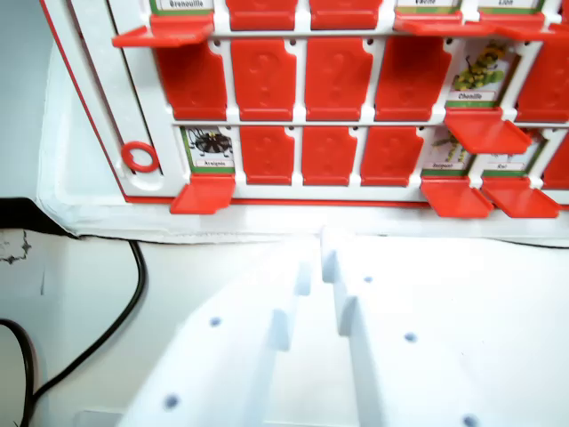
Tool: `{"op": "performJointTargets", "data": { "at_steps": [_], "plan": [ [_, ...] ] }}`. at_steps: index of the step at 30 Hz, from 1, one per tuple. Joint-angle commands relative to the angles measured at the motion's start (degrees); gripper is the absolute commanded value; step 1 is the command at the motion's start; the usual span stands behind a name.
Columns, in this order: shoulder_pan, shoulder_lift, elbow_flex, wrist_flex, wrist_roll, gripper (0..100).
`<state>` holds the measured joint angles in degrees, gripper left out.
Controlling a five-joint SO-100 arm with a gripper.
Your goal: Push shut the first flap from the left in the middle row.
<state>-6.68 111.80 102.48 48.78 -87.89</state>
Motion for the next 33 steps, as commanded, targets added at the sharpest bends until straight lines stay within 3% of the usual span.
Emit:
{"op": "performJointTargets", "data": {
  "at_steps": [1,6,9,21,33],
  "plan": [
    [2.99,8.61,-8.70,7.73,-2.99,0],
    [6.42,14.94,-10.37,11.78,-2.72,0],
    [6.86,17.40,-12.04,13.54,-0.26,0],
    [1.41,22.50,-13.89,17.75,-1.58,0],
    [1.67,24.70,-10.81,17.49,-0.88,0]
  ]
}}
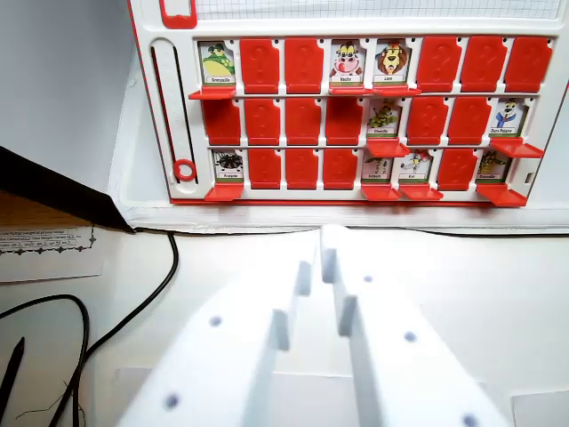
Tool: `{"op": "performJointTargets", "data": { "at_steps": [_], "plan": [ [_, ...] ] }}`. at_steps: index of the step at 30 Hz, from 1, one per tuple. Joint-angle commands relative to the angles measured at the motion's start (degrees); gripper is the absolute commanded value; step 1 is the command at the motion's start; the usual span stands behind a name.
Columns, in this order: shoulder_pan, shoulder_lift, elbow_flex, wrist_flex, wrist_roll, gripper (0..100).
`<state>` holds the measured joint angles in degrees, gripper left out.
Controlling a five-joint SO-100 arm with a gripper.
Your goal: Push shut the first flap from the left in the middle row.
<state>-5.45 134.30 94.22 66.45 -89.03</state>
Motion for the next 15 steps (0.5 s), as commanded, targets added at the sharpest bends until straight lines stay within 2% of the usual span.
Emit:
{"op": "performJointTargets", "data": {
  "at_steps": [1,7,15],
  "plan": [
    [0.18,2.20,-2.55,-0.35,0.26,0],
    [0.09,1.85,-2.46,-0.53,0.53,0],
    [1.67,0.97,-3.08,-0.53,0.53,0]
  ]
}}
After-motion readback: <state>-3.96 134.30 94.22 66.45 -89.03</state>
